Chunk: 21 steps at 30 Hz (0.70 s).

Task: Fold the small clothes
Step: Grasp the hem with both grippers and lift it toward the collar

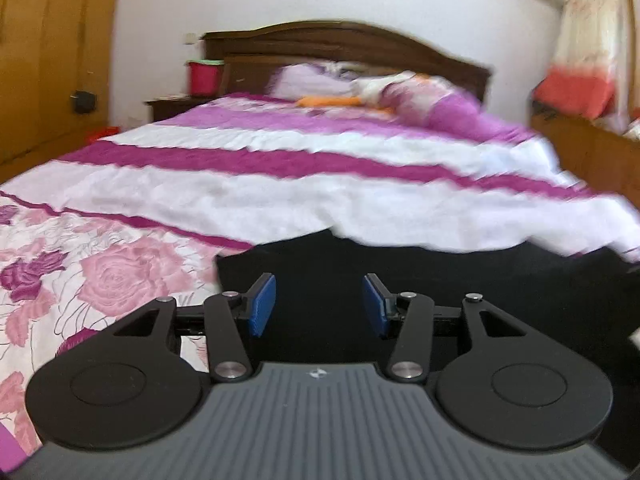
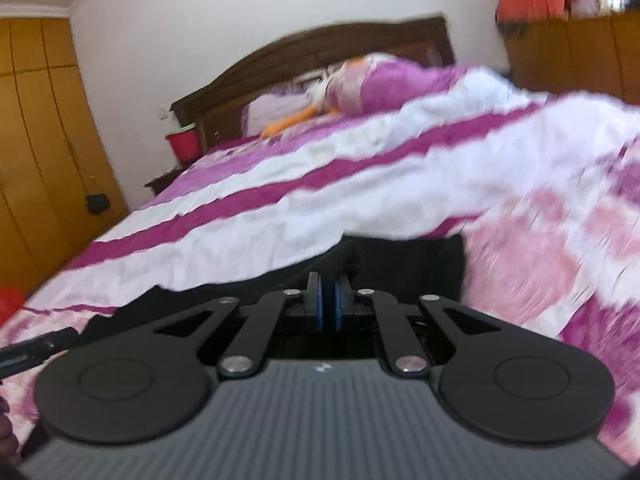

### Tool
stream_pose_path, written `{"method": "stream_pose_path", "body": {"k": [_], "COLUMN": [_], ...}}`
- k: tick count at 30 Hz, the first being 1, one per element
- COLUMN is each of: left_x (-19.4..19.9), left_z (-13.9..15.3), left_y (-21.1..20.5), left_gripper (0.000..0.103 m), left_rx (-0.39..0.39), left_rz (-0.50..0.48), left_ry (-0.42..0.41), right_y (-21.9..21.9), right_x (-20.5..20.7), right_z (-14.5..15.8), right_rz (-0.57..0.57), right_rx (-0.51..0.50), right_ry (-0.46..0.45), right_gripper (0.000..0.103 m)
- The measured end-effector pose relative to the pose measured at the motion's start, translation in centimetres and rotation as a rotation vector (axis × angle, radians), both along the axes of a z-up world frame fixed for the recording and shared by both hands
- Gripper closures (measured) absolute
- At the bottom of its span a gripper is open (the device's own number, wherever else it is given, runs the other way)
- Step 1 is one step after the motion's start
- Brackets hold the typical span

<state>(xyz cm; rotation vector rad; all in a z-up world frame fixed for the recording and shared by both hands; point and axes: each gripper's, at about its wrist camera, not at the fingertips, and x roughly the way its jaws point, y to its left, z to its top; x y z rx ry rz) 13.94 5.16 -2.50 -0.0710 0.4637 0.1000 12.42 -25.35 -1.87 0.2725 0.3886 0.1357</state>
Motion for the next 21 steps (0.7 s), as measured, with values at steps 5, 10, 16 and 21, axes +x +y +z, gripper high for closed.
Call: {"method": "stream_pose_path", "body": {"k": [5,10,16,21], "left_x": [2.7,3.2,3.2,3.3], "left_z": [-3.7,-4.3,-4.6,-4.5], "left_y": [0.2,1.2,1.3,1.2], "left_gripper": [0.049,0.049,0.049,0.048], "left_rx": [0.018,-0.029,-0.028,-0.02], "left_rz": [0.056,0.051,0.049,0.045], "left_ry": [0.082,0.082,0.077,0.086], "right_y": [0.0,-0.9,-1.3,-0.9], "right_x": [1.7,2.9,2.7,2.7], "right_z": [-3.1,-5.3,-5.7,-5.4], "right_rz": [-0.057,-0.065,-0.061,-0.068], "right_rx": [-0.112,-0.053,-0.017,-0.035], "right_ry": [0.114,0.163,0.157,0.158], "right_gripper": [0.094,0.094,0.096,0.094]}}
